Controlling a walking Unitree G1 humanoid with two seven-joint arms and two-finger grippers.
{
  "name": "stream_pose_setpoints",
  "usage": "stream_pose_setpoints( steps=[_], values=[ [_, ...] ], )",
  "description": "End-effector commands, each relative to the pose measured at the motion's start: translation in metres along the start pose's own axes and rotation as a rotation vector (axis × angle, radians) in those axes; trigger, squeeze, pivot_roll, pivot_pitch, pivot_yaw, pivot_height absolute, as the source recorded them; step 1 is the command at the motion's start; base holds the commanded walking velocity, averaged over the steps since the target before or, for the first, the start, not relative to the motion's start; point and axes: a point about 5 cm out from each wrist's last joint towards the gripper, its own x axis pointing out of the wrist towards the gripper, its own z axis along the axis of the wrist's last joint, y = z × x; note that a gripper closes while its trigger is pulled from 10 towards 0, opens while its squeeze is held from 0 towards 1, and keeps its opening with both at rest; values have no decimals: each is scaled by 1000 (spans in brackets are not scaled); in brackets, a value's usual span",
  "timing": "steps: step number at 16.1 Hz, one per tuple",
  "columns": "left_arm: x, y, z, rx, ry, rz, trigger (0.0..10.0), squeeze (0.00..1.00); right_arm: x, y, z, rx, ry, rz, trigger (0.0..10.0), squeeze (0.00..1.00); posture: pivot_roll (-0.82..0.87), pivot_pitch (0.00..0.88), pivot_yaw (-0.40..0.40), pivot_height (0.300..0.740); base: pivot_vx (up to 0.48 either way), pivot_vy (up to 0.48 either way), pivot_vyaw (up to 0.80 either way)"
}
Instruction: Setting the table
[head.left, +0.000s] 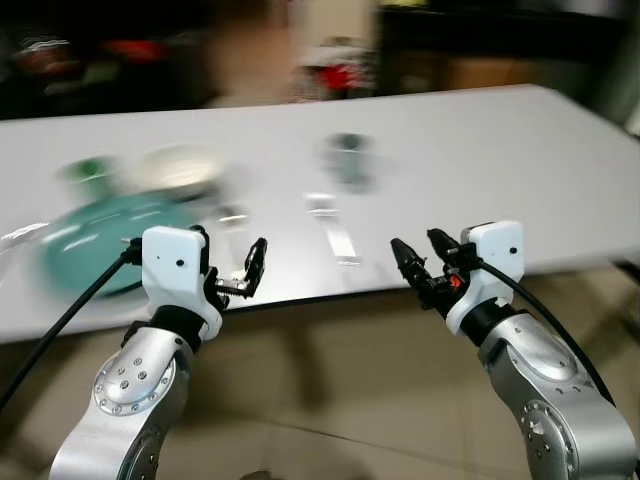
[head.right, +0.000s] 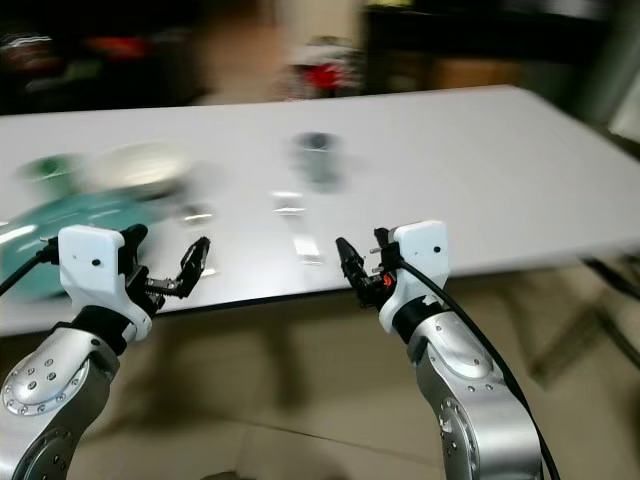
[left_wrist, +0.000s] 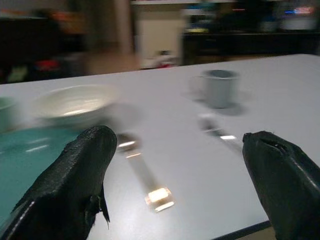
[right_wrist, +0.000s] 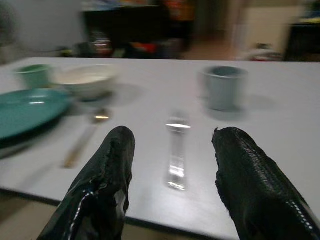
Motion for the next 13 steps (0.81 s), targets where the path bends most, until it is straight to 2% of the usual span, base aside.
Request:
stream_pose_setpoints(
  steps=[1, 7, 11, 13],
  values=[
    [0, 2, 1, 11, 5, 8, 10000, 0, 1, 3, -2, 15, 14, 20, 10000, 0, -49, 0, 46, 740, 0, 0, 800],
    [1, 0, -1, 12, 19, -2, 10000, 0, 0, 4, -6, 38, 35, 48, 10000, 0, -54, 4, 53, 740, 0, 0, 800],
    [1, -1, -1, 43, 20, -4, 10000, 0, 0, 6, -6, 34, 41, 77, 10000, 0, -53, 6, 51, 740, 0, 0, 800],
    [1, -1, -2, 18, 23, 4, 10000, 0, 1, 6, -6, 33, 44, 84, 10000, 0, -52, 9, 50, 740, 0, 0, 800]
  ],
)
